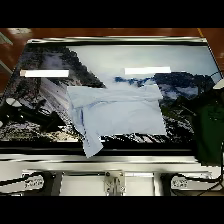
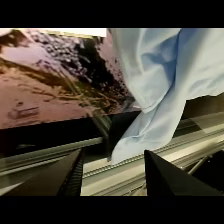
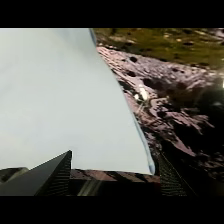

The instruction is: Fold the shirts.

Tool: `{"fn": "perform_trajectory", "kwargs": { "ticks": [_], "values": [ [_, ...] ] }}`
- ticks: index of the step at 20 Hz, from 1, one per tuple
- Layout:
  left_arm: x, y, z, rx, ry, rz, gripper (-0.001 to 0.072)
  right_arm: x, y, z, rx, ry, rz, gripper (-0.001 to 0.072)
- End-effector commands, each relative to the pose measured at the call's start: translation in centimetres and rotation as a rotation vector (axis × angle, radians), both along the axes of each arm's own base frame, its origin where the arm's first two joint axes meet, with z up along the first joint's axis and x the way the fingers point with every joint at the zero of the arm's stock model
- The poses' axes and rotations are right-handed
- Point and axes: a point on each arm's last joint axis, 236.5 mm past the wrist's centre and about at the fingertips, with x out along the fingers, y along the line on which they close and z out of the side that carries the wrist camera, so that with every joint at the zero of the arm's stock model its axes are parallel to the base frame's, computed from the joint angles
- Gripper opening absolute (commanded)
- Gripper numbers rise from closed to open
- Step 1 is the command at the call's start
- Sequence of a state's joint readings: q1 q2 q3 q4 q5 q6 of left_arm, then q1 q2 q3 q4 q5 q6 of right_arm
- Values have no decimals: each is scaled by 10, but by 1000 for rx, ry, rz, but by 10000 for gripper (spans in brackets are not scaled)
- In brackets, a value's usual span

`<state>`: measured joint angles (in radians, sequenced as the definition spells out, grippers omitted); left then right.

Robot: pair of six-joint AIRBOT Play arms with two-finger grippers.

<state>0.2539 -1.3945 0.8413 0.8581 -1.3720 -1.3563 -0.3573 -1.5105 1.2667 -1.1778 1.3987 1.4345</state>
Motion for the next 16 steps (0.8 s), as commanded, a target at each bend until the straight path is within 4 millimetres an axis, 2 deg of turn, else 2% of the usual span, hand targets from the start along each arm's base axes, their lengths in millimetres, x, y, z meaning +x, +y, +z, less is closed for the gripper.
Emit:
{"fn": "perform_trajectory", "kwargs": {
  "ticks": [1, 4, 7, 8, 10, 11, 13, 16],
  "values": [
    [0, -43, -31, -74, -45, 118, 464, 2, 12, -7, 61, -25, -18, 646],
    [1, -67, -49, -61, -37, 104, 475, 4, 10, -8, 53, -38, -8, 646],
    [12, -83, -59, -77, -30, 155, 466, 4, 8, -9, 43, -39, -1, 646],
    [14, -84, -61, -78, -28, 166, 420, 2, 6, -10, 33, -33, 3, 647],
    [14, -85, -62, -75, -28, 167, 126, -3, -1, -13, -1, -14, 17, 650],
    [14, -85, -59, -78, -45, 155, 48, -8, -5, -17, -18, 2, 25, 657],
    [17, -83, -49, -89, -88, 134, 33, -24, -9, -27, -13, 50, 23, 657],
    [24, -74, -25, -100, -166, 118, 33, -48, -3, -46, 112, 125, -52, 656]
  ]
}}
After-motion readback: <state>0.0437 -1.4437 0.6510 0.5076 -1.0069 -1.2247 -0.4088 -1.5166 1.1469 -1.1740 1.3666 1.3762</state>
